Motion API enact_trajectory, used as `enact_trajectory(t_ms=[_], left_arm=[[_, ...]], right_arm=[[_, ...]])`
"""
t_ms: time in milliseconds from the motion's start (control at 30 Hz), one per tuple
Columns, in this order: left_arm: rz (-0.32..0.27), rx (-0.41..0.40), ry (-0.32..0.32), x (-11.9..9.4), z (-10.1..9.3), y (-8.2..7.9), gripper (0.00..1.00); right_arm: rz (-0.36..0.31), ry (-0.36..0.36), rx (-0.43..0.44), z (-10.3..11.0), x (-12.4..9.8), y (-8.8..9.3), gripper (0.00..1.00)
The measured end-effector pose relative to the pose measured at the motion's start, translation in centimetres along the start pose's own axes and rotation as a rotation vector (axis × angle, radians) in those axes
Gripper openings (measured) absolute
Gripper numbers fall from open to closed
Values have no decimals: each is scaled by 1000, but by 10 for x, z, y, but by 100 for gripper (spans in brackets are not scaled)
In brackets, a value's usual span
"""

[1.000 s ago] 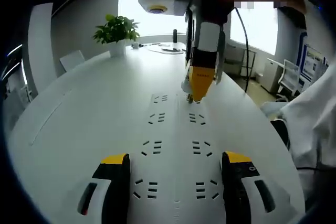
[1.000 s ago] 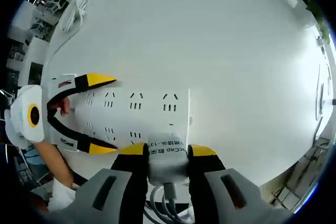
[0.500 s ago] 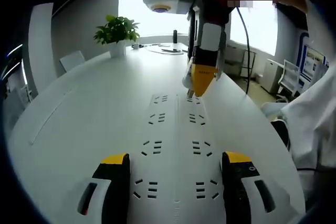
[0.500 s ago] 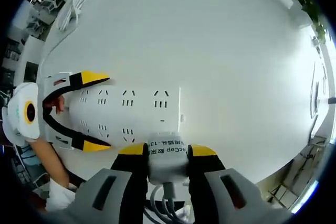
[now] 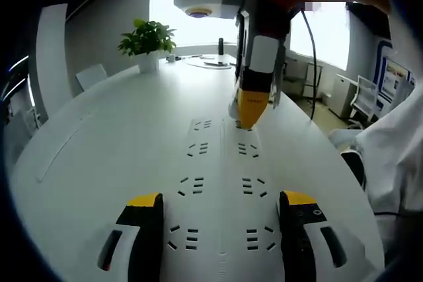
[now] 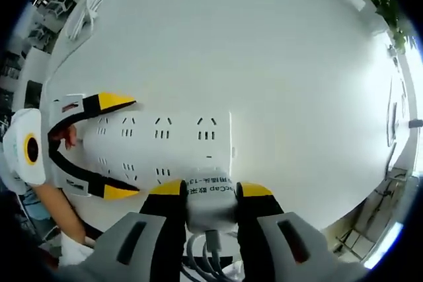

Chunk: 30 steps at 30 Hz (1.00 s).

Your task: Straighten the power strip on the desk, plug the charger into it

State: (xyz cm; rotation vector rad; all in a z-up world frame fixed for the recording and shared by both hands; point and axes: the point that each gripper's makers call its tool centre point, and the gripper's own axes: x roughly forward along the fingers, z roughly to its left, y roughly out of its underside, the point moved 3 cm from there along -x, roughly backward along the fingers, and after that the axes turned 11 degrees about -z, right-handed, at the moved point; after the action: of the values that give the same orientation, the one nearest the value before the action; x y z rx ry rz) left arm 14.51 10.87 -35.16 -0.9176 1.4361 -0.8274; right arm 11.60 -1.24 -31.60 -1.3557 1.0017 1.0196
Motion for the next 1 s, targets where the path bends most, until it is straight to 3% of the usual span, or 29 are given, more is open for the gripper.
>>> enact_trajectory(t_ms=[300, 433, 567, 767, 833, 867, 900, 1000], left_arm=[[-3, -1, -6, 1, 0, 2, 72], [-2, -3, -11, 2, 0, 2, 72], [-12, -5, -9, 2, 0, 3, 72], [-9, -6, -14, 2, 1, 3, 72], [-6, -15, -32, 4, 3, 2, 71], [-2, -13, -34, 4, 4, 2, 71], [-1, -20, -42, 5, 5, 2, 71], [-26, -30, -38, 3, 7, 3, 71]], right_arm=[[-37, 29, -25, 1, 3, -8, 27], [-102, 45, -67, 2, 3, -16, 27], [-120, 1, -26, -2, 4, -12, 27], [-169, 8, -54, -2, 5, -4, 27], [-112, -4, -59, -4, 17, 17, 27], [-235, -8, 14, -2, 15, 1, 27], [-172, -13, -62, -5, 11, 3, 27], [-166, -12, -81, -4, 10, 2, 27]])
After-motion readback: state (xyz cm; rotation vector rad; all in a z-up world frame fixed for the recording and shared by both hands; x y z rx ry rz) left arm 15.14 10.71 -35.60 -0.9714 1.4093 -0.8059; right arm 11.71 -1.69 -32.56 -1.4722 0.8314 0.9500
